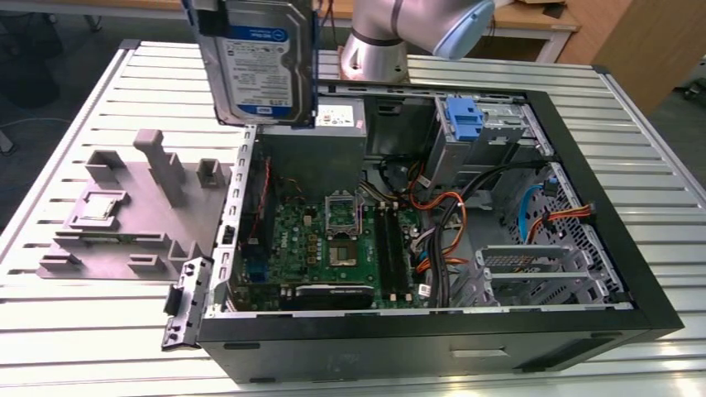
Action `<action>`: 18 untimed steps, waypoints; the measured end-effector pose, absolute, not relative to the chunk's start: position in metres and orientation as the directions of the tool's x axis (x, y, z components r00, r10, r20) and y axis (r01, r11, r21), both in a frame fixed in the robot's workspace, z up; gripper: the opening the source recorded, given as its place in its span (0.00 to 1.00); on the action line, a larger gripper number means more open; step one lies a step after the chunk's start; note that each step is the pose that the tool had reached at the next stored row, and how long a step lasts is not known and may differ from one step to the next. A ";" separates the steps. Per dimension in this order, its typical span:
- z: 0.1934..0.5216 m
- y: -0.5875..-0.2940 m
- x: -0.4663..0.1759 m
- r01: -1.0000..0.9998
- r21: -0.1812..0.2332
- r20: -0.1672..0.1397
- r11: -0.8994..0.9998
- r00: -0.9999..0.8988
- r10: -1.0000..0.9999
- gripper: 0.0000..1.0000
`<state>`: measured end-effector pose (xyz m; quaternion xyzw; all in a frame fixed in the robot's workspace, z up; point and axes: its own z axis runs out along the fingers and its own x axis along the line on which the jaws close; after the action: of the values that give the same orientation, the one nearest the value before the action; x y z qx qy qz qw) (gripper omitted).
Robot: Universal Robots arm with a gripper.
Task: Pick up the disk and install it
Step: 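Pick up the disk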
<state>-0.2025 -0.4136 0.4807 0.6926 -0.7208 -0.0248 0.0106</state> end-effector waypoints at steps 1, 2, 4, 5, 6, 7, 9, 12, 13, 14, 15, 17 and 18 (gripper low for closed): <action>0.481 -0.414 -0.198 -0.998 0.050 -0.019 0.040 -0.041 -0.999 0.36; 0.481 -0.414 -0.194 -0.998 0.050 -0.019 0.040 -0.041 -0.999 0.36; 0.481 -0.414 -0.185 -0.998 0.050 -0.019 0.039 -0.040 -0.999 0.36; 0.480 -0.414 -0.180 -0.998 0.050 -0.019 0.039 -0.041 -0.999 0.36; 0.480 -0.414 -0.177 -0.998 0.050 -0.019 0.040 -0.041 -0.999 0.36; 0.480 -0.414 -0.174 -0.998 0.050 -0.019 0.039 -0.040 -0.999 0.36; 0.480 -0.414 -0.171 -0.998 0.050 -0.017 0.040 -0.041 -0.999 0.36; 0.479 -0.415 -0.168 -0.998 0.050 -0.016 0.040 -0.041 -0.999 0.36; 0.479 -0.417 -0.168 -0.998 0.050 -0.015 0.040 -0.041 -0.999 0.36; 0.479 -0.419 -0.167 -0.998 0.050 -0.015 0.040 -0.041 -0.999 0.36; 0.478 -0.421 -0.166 -0.998 0.050 -0.015 0.040 -0.041 -0.999 0.36; 0.478 -0.424 -0.164 -0.998 0.050 -0.015 0.040 -0.040 -0.999 0.36; 0.477 -0.425 -0.161 -0.998 0.050 -0.015 0.040 -0.040 -0.999 0.36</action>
<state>-0.1608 -0.4250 0.4774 0.6926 -0.7209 -0.0233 0.0119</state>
